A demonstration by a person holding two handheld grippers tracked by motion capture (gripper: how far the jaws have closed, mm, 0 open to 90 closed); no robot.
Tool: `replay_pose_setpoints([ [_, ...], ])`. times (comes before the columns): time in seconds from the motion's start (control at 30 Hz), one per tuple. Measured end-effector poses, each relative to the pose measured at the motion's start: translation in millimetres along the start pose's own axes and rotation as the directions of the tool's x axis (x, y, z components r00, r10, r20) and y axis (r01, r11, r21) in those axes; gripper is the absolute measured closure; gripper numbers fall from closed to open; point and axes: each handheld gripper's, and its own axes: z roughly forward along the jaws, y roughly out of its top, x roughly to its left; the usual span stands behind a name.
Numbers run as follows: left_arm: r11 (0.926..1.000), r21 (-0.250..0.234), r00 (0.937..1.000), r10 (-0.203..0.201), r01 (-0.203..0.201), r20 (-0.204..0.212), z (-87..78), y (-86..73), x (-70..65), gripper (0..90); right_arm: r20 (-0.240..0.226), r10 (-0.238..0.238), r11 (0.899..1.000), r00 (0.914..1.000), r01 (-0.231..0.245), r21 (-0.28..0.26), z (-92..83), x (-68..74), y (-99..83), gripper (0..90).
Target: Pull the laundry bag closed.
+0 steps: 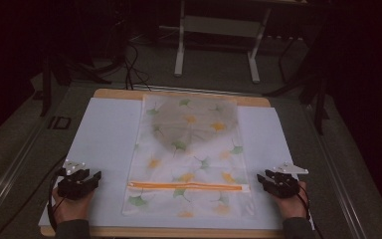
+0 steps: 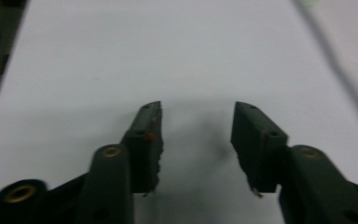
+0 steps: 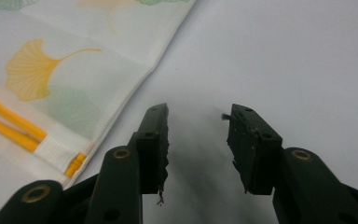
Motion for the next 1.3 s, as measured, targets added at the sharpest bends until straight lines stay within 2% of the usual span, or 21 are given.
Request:
replay_pose_setpoints([
  [0.1,0.999,-0.001,0.9985,0.044,-0.044,0.034,-3.7,-1.0,-2.1,58.5,-0.022,-0.002,1.0,0.9998,0.002,0.004,-2.3,-0.5,-0.7,61.2],
  [0.2,0.9978,-0.014,0.9966,0.065,-0.065,0.049,-6.0,-1.7,-4.0,58.3,-0.043,0.001,1.0,0.9991,0.0,0.012,-0.1,1.9,-1.9,62.4],
  [0.33,0.9975,-0.019,0.9958,0.069,-0.068,0.06,-5.8,-1.8,-4.7,57.4,-0.036,-0.027,0.999,0.999,0.028,0.017,0.6,7.9,0.0,62.1],
  [0.4,0.997,-0.013,0.9951,0.077,-0.077,0.062,-5.3,-1.6,-4.8,57.2,-0.05,-0.036,0.999,0.9981,0.037,0.014,-0.4,9.7,1.9,61.1],
  [0.47,0.9972,-0.004,0.9933,0.075,-0.075,0.088,-5.2,-1.0,-5.0,60.2,-0.064,-0.051,0.999,0.9967,0.052,0.014,-0.9,12.1,3.6,60.4],
  [0.93,0.9947,0.01,0.9887,0.101,-0.103,0.111,-6.4,1.4,-9.6,60.6,-0.098,-0.096,0.994,0.9905,0.1,0.037,0.8,20.5,12.3,59.0],
  [1.17,0.9905,0.023,0.9834,0.132,-0.135,0.125,-6.3,1.9,-13.0,63.7,-0.136,-0.139,0.988,0.981,0.146,0.043,1.7,25.1,20.3,60.6],
  [1.3,0.9903,0.022,0.9824,0.133,-0.137,0.131,-6.5,1.7,-13.5,63.1,-0.137,-0.161,0.985,0.9773,0.169,0.044,2.1,26.9,25.7,59.8],
])
